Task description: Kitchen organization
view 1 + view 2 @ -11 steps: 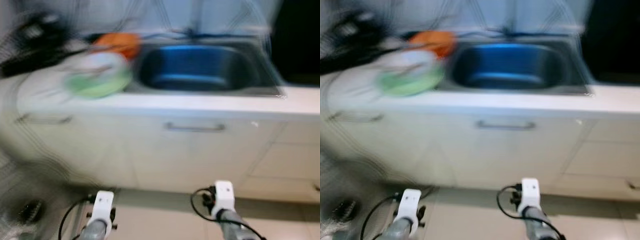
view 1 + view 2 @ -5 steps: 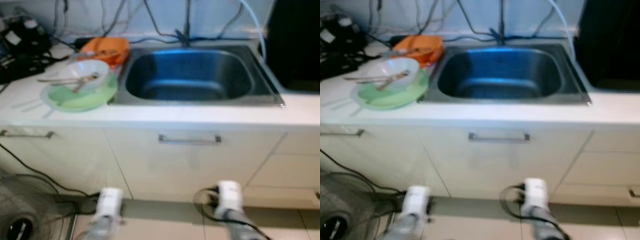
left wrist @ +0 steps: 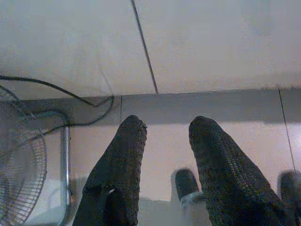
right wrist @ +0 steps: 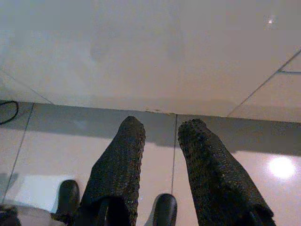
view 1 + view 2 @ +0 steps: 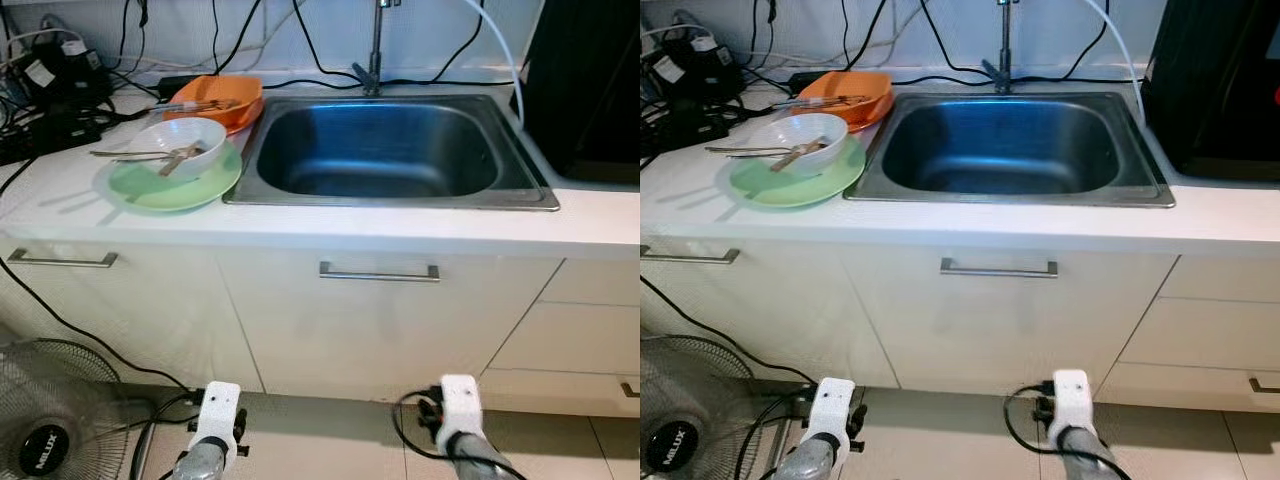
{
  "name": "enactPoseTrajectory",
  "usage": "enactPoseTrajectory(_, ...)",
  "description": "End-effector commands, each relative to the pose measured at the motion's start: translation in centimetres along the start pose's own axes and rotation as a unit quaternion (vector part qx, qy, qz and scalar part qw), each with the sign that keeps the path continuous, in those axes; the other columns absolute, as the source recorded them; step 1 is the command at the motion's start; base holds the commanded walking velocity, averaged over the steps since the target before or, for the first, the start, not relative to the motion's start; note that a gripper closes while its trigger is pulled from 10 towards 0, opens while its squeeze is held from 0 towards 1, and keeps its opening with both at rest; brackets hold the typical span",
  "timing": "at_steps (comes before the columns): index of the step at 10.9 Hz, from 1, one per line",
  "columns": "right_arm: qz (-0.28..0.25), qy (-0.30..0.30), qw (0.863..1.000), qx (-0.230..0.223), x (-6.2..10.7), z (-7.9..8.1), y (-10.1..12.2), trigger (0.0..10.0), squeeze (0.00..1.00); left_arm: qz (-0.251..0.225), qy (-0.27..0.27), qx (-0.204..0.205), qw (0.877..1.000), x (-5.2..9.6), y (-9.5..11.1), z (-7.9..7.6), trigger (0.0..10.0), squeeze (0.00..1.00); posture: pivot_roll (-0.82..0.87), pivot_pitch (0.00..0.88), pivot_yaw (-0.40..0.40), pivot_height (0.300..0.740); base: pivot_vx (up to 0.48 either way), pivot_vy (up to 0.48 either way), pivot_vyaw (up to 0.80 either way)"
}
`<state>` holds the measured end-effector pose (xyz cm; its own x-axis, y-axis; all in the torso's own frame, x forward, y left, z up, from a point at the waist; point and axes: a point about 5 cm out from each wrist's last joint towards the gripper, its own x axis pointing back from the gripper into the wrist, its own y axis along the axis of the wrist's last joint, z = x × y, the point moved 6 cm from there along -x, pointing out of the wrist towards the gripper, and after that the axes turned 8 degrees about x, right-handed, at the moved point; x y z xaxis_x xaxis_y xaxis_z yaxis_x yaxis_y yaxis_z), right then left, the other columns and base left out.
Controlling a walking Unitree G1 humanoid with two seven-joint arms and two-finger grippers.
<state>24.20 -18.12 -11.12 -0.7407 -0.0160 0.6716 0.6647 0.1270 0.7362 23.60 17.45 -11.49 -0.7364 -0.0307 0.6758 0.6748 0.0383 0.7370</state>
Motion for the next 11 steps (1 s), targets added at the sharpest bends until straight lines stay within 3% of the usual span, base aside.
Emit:
enactPoseTrajectory(1,-0.039,-0.015,0.999,-0.012,-0.2,-0.6,1.8,10.0,0.00,-0.036,0.020,0.014,0.999,-0.1,1.5,0.9,10.0,0.00,0.06,0.000,0.075,0.740,0.000,0.000,0.00)
enactPoseTrajectory(4,-0.111,-0.021,0.994,-0.001,0.1,-1.2,4.3,10.0,0.00,-0.131,0.061,0.050,0.988,0.4,4.9,2.8,10.0,0.00,0.05,0.000,0.078,0.740,0.000,0.000,0.00)
enactPoseTrajectory(7,-0.160,-0.046,0.986,0.019,0.9,-2.3,5.5,10.0,0.00,-0.201,0.045,0.016,0.978,1.5,6.8,1.7,10.0,0.00,0.04,0.000,0.082,0.740,0.000,0.000,0.00)
enactPoseTrajectory(8,-0.190,-0.064,0.979,0.015,1.3,-3.1,6.7,10.0,0.00,-0.244,0.036,0.005,0.969,2.3,8.4,1.2,10.0,0.00,0.05,0.000,0.076,0.740,0.000,0.000,0.00)
enactPoseTrajectory(9,-0.247,-0.076,0.966,0.020,1.9,-3.5,9.4,10.0,0.00,-0.304,0.028,-0.013,0.952,3.7,11.3,0.3,10.0,0.00,0.05,0.000,0.078,0.740,0.000,0.000,0.00)
enactPoseTrajectory(11,-0.315,-0.075,0.945,0.032,2.9,-3.4,13.2,10.0,0.00,-0.360,0.028,-0.017,0.933,5.5,14.3,-0.1,10.0,0.00,0.06,0.000,0.073,0.740,0.000,0.000,0.00)
